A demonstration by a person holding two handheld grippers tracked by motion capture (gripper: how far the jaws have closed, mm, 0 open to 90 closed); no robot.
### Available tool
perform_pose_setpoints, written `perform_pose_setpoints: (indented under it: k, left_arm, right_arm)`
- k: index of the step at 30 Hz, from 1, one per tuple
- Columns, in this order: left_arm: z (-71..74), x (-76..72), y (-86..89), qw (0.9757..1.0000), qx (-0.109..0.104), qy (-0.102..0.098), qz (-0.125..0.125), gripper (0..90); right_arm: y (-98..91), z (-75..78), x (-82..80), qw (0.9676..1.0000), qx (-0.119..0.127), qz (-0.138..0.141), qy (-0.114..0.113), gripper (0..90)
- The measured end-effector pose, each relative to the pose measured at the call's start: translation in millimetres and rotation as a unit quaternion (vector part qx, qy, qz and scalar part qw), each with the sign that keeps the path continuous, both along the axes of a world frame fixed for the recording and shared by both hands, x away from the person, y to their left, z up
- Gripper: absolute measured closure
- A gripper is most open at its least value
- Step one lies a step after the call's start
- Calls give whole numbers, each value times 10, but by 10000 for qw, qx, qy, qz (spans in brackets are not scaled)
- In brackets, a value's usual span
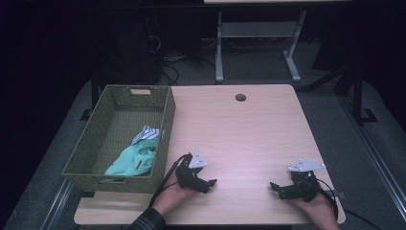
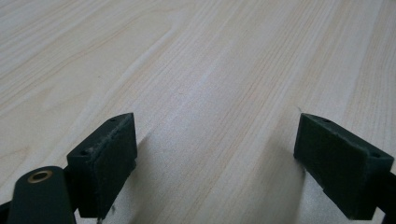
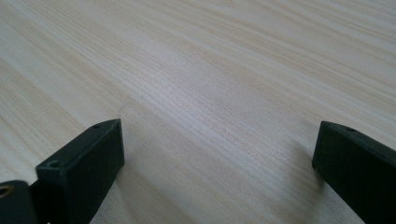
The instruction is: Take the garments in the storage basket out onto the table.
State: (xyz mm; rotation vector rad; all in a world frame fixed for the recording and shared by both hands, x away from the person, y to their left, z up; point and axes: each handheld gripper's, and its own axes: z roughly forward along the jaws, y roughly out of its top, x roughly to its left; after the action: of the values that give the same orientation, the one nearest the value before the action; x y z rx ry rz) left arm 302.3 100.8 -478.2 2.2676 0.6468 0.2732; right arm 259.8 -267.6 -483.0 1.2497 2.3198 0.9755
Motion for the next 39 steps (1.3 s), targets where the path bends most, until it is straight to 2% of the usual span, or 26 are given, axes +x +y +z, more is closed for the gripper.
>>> perform_pose_setpoints:
  k: [7,12,19,20,22,25,30,32,37,39]
  left_arm:
    - [-1,7,-1,10000,-3,8,-28,123]
    - [2,43,15,9998,9,10,-173,124]
    - [13,46,12,9998,59,16,-193,126]
    - [30,37,9,9997,126,-39,-182,127]
    - [49,36,7,9997,126,-97,-182,128]
    - [69,39,13,9997,120,-85,-171,129]
    - [116,64,62,10000,-7,21,-60,130]
    - [139,65,84,10000,-2,-15,-46,130]
    - [166,78,114,9998,-177,70,3,130]
    - [184,86,122,9999,-160,46,-14,130]
  right_arm:
    - [-2,0,1,10000,-7,9,-4,17]
    - [-2,0,1,10000,-9,9,-2,16]
    - [-2,0,1,10000,-9,10,-3,17]
    - [-2,0,1,10000,-8,9,-2,17]
    - [-2,0,1,10000,-8,9,-1,17]
    - [-2,0,1,10000,-8,9,-2,17]
    - [-2,0,1,10000,-9,11,-5,16]
    - [-2,0,1,10000,-8,11,-5,16]
    - [-2,0,1,10000,-9,12,-5,17]
    - [-3,0,1,10000,-9,12,-4,17]
